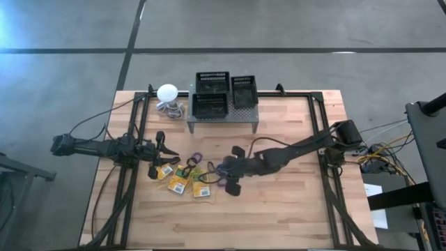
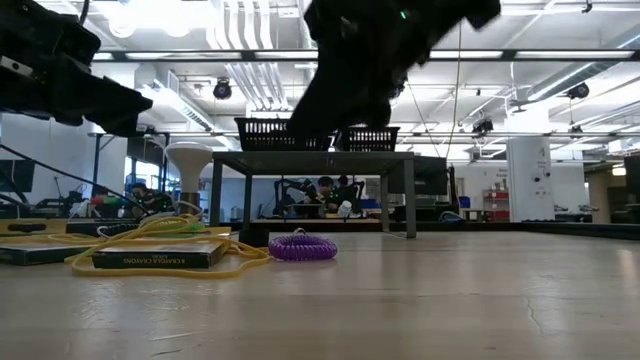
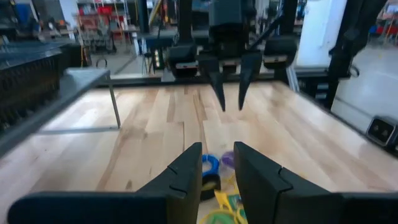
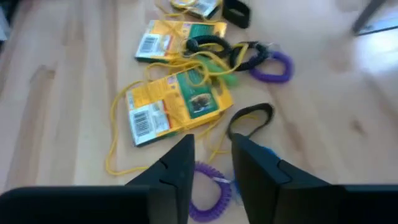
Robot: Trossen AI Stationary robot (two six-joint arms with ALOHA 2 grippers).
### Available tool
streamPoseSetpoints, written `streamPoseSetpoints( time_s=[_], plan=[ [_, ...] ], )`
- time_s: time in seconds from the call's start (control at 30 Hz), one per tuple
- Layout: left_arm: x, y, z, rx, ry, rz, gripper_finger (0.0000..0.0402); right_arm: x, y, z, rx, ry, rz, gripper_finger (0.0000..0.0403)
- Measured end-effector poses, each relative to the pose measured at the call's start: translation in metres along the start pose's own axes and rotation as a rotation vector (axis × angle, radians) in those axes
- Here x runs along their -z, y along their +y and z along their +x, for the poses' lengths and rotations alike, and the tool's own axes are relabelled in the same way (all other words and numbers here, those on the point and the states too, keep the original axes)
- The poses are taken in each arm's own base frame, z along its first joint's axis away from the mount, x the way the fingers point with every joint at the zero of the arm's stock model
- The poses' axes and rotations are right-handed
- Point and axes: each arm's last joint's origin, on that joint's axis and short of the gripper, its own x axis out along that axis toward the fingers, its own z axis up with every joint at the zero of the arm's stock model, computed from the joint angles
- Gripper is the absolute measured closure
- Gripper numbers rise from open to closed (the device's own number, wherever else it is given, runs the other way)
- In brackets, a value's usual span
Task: Pick & Place Office Desk Supplies
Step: Put the blue spring keychain into the right black bin on the shelf
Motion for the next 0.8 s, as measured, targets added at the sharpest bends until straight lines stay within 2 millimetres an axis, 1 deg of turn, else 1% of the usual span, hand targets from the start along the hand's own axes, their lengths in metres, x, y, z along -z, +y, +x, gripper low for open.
streamPoseSetpoints(
  time_s=[0.1, 0.17, 0.2, 0.3, 0.4, 0.5, 0.53, 0.6, 0.67, 0.73, 0.8],
  plan=[
    [0.000, 0.000, 0.000, 0.000, -0.001, 0.000, 0.0307, 0.013, -0.008, 0.009, -0.011, -0.031, 0.024, 0.0267],
    [0.000, 0.000, 0.000, 0.000, -0.002, 0.000, 0.0307, 0.021, -0.013, 0.014, 0.005, -0.016, 0.024, 0.0249],
    [0.000, 0.000, 0.000, 0.000, -0.001, 0.000, 0.0307, 0.021, -0.014, 0.017, 0.011, -0.025, 0.033, 0.0241],
    [0.000, 0.000, 0.000, 0.000, -0.003, 0.000, 0.0307, 0.029, -0.018, 0.023, 0.032, 0.015, 0.038, 0.0227],
    [0.000, 0.000, 0.000, 0.000, 0.002, 0.000, 0.0307, 0.028, -0.017, 0.031, 0.035, 0.015, 0.023, 0.0227],
    [0.000, 0.000, 0.000, 0.000, 0.004, 0.000, 0.0307, 0.025, -0.017, 0.045, 0.040, 0.023, 0.024, 0.0234],
    [0.001, 0.000, 0.001, 0.000, 0.009, 0.000, 0.0307, 0.028, -0.019, 0.049, 0.056, 0.060, 0.016, 0.0237],
    [0.001, 0.000, 0.001, 0.000, 0.008, 0.000, 0.0307, 0.026, -0.020, 0.058, 0.075, 0.096, 0.011, 0.0243],
    [0.002, 0.000, 0.001, 0.001, 0.022, 0.001, 0.0307, 0.026, -0.022, 0.062, 0.103, 0.155, 0.006, 0.0249],
    [0.002, 0.000, 0.001, 0.001, 0.021, 0.000, 0.0307, 0.021, -0.022, 0.068, 0.112, 0.167, 0.014, 0.0255],
    [0.003, 0.000, 0.002, 0.002, 0.040, 0.001, 0.0307, 0.022, -0.025, 0.071, 0.136, 0.222, 0.006, 0.0261]
  ],
)
